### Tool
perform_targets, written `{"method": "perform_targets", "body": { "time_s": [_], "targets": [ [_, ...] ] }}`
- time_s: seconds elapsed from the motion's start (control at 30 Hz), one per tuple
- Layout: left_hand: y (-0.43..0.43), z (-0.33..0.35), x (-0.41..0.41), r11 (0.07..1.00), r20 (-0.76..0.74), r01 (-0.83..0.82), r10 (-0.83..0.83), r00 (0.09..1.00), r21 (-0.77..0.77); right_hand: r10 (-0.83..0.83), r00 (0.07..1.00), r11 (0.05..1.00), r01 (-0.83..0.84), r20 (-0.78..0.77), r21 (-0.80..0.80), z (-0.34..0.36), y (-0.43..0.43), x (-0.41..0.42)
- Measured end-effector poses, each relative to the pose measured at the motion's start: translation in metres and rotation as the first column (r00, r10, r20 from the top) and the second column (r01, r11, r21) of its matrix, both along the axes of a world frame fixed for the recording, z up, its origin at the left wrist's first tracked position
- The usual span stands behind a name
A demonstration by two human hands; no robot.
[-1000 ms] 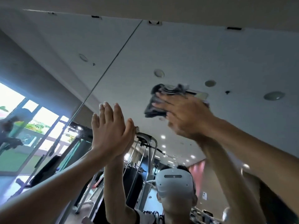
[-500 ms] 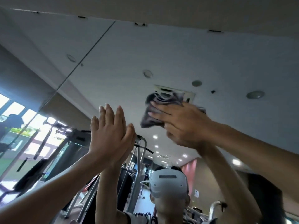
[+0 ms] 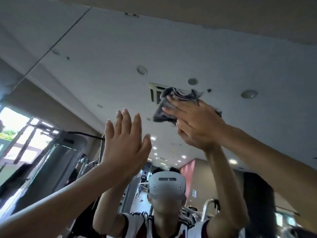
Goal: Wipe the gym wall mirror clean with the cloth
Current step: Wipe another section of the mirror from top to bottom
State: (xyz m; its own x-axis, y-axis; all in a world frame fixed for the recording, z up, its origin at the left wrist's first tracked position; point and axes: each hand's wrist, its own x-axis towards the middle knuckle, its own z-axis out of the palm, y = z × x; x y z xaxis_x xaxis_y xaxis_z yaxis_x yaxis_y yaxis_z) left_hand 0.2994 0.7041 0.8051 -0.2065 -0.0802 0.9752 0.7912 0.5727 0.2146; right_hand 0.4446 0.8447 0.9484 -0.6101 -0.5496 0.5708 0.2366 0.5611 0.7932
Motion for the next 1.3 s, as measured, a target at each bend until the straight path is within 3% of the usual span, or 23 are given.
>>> {"method": "perform_targets", "body": {
  "time_s": [0.07, 0.1, 0.17, 0.23, 0.3, 0.37, 0.43, 0.53, 0.6, 0.7, 0.8, 0.87, 0.93, 1.0, 1.07, 1.13, 1.2, 1.3],
  "targets": [
    [0.015, 0.0, -0.003, 1.0, -0.041, -0.013, 0.013, 0.999, 0.003, -0.002, 0.999, 0.996, -0.002, 0.033, 0.094, 0.0, 0.034, 0.031],
    [0.019, 0.001, -0.001, 1.0, -0.064, -0.022, 0.022, 0.998, -0.008, 0.02, 1.0, 0.997, -0.019, -0.021, 0.072, 0.015, 0.052, 0.045],
    [0.025, 0.0, 0.007, 0.997, -0.138, -0.053, 0.046, 0.989, -0.053, 0.072, 0.964, 0.984, -0.111, -0.255, -0.14, 0.046, 0.071, 0.067],
    [0.031, -0.003, 0.023, 0.988, -0.24, -0.114, 0.087, 0.967, -0.102, -0.029, 0.87, 0.876, -0.216, -0.493, -0.432, 0.068, 0.065, 0.066],
    [0.037, -0.004, 0.043, 0.979, -0.26, -0.152, 0.113, 0.959, -0.135, -0.111, 0.815, 0.832, -0.237, -0.569, -0.501, 0.068, 0.046, 0.045],
    [0.046, -0.003, 0.055, 0.978, -0.21, -0.156, 0.125, 0.97, -0.14, -0.036, 0.873, 0.901, -0.182, -0.486, -0.394, 0.051, 0.033, 0.031],
    [0.055, 0.0, 0.063, 0.981, -0.183, -0.141, 0.115, 0.976, -0.133, 0.001, 0.959, 0.963, -0.078, -0.285, -0.259, 0.026, 0.04, 0.038],
    [0.075, 0.006, 0.078, 0.989, -0.204, -0.102, 0.078, 0.976, -0.111, 0.012, 0.997, 0.999, -0.016, -0.082, -0.051, -0.006, 0.092, 0.091],
    [0.088, 0.009, 0.084, 0.992, -0.21, -0.08, 0.058, 0.976, -0.101, -0.03, 0.989, 0.999, 0.023, -0.143, -0.05, 0.002, 0.139, 0.125],
    [0.105, 0.015, 0.095, 0.987, -0.246, -0.071, 0.034, 0.969, -0.142, -0.049, 0.914, 0.935, -0.101, -0.403, -0.341, 0.054, 0.169, 0.16],
    [0.119, 0.024, 0.113, 0.977, -0.303, -0.111, 0.052, 0.951, -0.183, -0.159, 0.846, 0.82, -0.173, -0.508, -0.545, 0.072, 0.151, 0.152],
    [0.125, 0.028, 0.125, 0.974, -0.316, -0.121, 0.056, 0.947, -0.191, -0.114, 0.867, 0.873, -0.145, -0.485, -0.465, 0.052, 0.139, 0.139],
    [0.133, 0.03, 0.135, 0.973, -0.333, -0.109, 0.036, 0.942, -0.205, -0.015, 0.943, 0.968, -0.07, -0.332, -0.241, 0.016, 0.146, 0.143],
    [0.142, 0.029, 0.14, 0.971, -0.372, -0.101, 0.014, 0.928, -0.215, -0.052, 0.988, 0.996, 0.041, -0.147, -0.082, -0.015, 0.177, 0.165],
    [0.151, 0.025, 0.144, 0.971, -0.399, -0.092, -0.003, 0.917, -0.221, -0.074, 0.987, 0.996, 0.066, -0.143, -0.061, -0.031, 0.218, 0.198],
    [0.158, 0.023, 0.149, 0.967, -0.385, -0.073, -0.027, 0.923, -0.242, -0.039, 0.944, 0.983, -0.021, -0.328, -0.18, -0.029, 0.255, 0.227],
    [0.165, 0.024, 0.156, 0.961, -0.384, -0.08, -0.029, 0.923, -0.265, -0.055, 0.824, 0.918, -0.181, -0.563, -0.354, -0.001, 0.27, 0.245],
    [0.173, 0.026, 0.165, 0.951, -0.422, -0.115, -0.017, 0.906, -0.286, -0.241, 0.724, 0.736, -0.298, -0.646, -0.608, 0.043, 0.244, 0.241]
  ]
}}
